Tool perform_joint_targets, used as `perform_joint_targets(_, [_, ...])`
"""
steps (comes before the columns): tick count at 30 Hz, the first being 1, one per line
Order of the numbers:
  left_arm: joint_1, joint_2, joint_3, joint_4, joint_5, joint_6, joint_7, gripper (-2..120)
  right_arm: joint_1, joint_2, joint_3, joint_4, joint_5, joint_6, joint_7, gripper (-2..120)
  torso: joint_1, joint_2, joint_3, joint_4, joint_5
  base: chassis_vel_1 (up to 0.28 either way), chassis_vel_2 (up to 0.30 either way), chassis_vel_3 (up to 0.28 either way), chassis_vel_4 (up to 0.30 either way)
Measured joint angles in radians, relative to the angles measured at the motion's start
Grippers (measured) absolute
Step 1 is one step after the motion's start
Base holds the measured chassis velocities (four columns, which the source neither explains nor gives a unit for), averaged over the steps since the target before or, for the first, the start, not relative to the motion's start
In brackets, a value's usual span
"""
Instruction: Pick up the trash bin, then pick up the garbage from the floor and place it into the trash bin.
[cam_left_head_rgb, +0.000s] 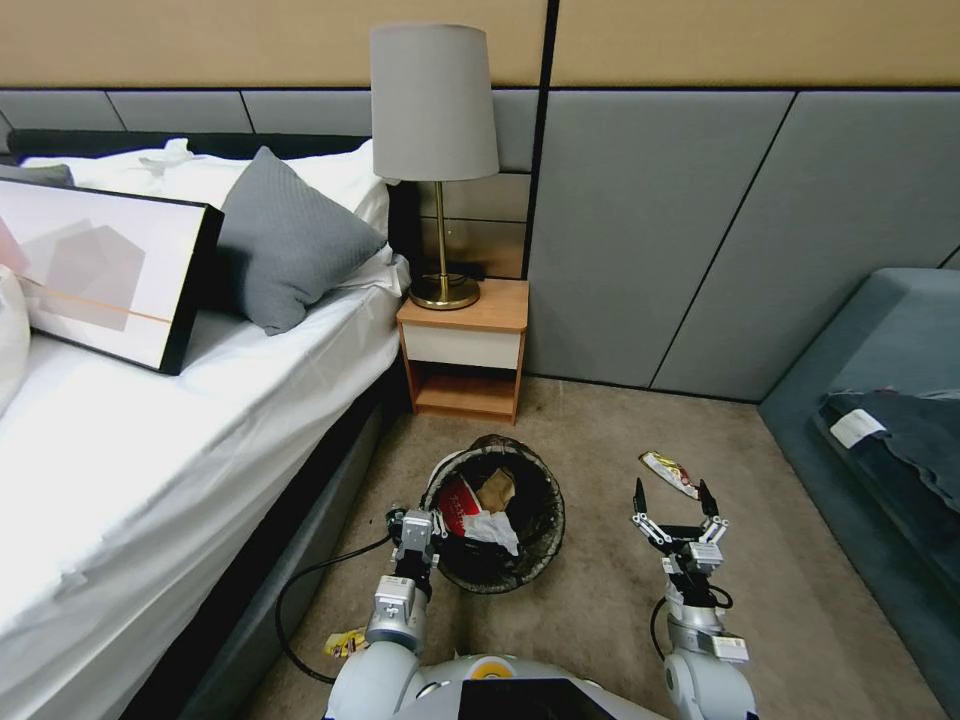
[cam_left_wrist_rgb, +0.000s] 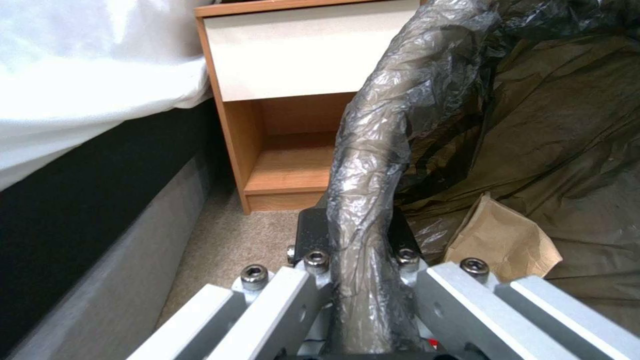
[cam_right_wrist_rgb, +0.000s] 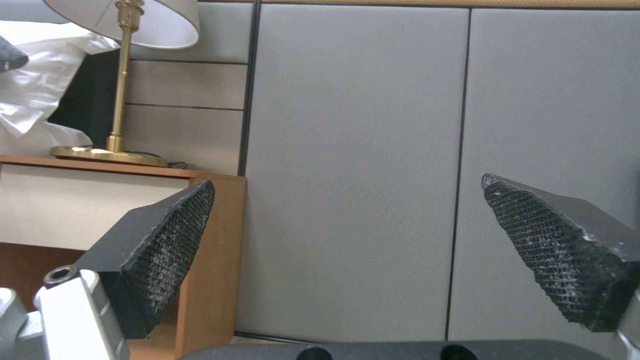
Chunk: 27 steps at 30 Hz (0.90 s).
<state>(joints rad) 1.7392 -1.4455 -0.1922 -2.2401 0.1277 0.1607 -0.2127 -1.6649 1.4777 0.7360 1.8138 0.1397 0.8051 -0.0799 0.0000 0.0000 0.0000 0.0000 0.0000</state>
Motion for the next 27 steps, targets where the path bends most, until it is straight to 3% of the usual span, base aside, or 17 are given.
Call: perform_joint_targets(27, [0.002, 0.000, 0.001, 0.001, 0.000, 0.000, 0.006, 0, 0.012, -0.003, 0.002, -0.010, 0.002, -0.003, -0.001, 100, 0.000, 0.000, 0.000, 0.0001, -0.0001, -0.056, 0.062, 0.056, -0.054])
